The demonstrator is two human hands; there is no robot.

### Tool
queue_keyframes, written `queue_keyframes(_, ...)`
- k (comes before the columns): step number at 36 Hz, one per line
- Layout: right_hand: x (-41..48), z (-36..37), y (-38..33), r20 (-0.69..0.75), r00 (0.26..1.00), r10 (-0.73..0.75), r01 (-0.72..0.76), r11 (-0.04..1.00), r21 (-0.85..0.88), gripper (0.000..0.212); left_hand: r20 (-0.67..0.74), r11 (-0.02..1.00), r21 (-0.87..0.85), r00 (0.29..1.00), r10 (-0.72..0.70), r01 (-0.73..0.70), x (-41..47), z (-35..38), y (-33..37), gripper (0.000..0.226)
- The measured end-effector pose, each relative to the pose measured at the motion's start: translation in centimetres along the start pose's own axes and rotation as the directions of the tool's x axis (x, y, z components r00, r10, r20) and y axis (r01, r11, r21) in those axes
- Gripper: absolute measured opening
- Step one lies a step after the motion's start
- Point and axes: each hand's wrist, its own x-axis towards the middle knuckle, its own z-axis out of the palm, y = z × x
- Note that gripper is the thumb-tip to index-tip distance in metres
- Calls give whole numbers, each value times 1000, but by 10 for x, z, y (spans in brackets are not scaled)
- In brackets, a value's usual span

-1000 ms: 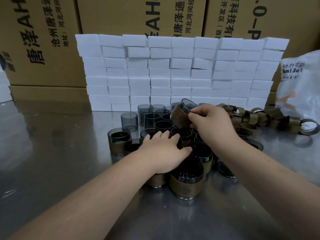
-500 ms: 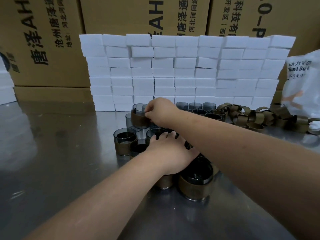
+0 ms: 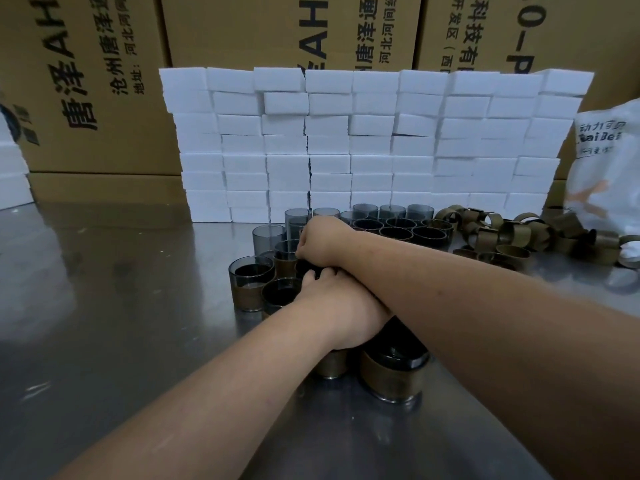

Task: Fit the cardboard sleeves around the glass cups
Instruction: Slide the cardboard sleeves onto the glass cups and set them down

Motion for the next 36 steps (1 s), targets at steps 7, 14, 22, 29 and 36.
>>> queue_keyframes(7,4,4,3,-11,1000,28,-28,999,-23,33,18,1000,22,1000,-11,10,0,-1,2,54)
queue_keyframes(14,-10,-16,42,-100,994,34,-34,999,-4,36,-84,988,-145,994,-71,59,4,5,0,71)
queue_keyframes(22,-45,-61,160,-195,911,364,-368,930,13,36,-81,988,-150,995,-58,46,2,6,-1,71)
queue_keyframes(29,-90,-60,243,-93,820,564,-571,805,-160,48,-84,987,-151,995,-62,49,4,7,-1,71)
queue_keyframes(36,-128,-32,276,-28,851,525,-518,828,-212,70,-73,986,-153,995,-72,61,3,5,1,70)
